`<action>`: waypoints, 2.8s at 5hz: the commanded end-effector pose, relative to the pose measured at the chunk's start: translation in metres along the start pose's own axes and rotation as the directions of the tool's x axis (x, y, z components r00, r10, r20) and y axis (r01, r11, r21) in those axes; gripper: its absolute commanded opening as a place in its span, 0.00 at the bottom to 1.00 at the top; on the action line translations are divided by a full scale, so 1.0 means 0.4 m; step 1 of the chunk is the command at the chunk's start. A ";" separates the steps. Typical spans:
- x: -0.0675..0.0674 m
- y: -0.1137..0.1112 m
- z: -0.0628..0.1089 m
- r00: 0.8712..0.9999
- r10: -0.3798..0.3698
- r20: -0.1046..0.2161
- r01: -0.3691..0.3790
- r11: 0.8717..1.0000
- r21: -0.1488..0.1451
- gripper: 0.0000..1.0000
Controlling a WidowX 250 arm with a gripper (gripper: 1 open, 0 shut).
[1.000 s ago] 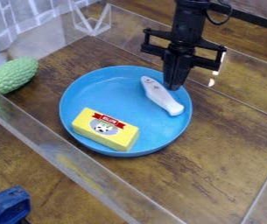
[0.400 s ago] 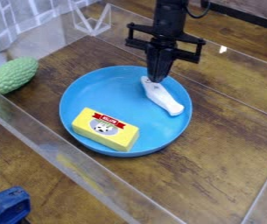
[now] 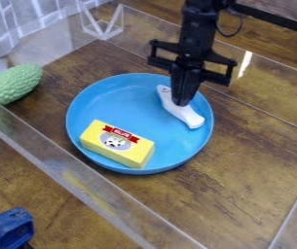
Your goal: Put the white object in the blue tray
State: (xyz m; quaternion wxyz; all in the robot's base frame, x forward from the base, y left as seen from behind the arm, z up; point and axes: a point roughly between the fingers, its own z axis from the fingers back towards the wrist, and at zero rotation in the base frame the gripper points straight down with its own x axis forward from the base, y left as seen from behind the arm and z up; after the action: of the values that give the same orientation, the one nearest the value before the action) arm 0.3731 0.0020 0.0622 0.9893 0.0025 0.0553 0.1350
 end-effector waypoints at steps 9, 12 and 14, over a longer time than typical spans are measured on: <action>-0.021 0.077 0.168 0.985 0.138 0.104 -0.134 0.990 -0.044 1.00; -0.061 0.154 0.168 0.994 -0.044 0.098 0.049 0.997 -0.055 1.00; -0.057 0.106 0.163 0.990 -0.081 0.113 0.090 0.993 -0.077 1.00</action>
State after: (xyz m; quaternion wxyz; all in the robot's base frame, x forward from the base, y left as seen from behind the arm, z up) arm 0.3437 0.0410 0.0999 0.9933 -0.0349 0.0418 0.1015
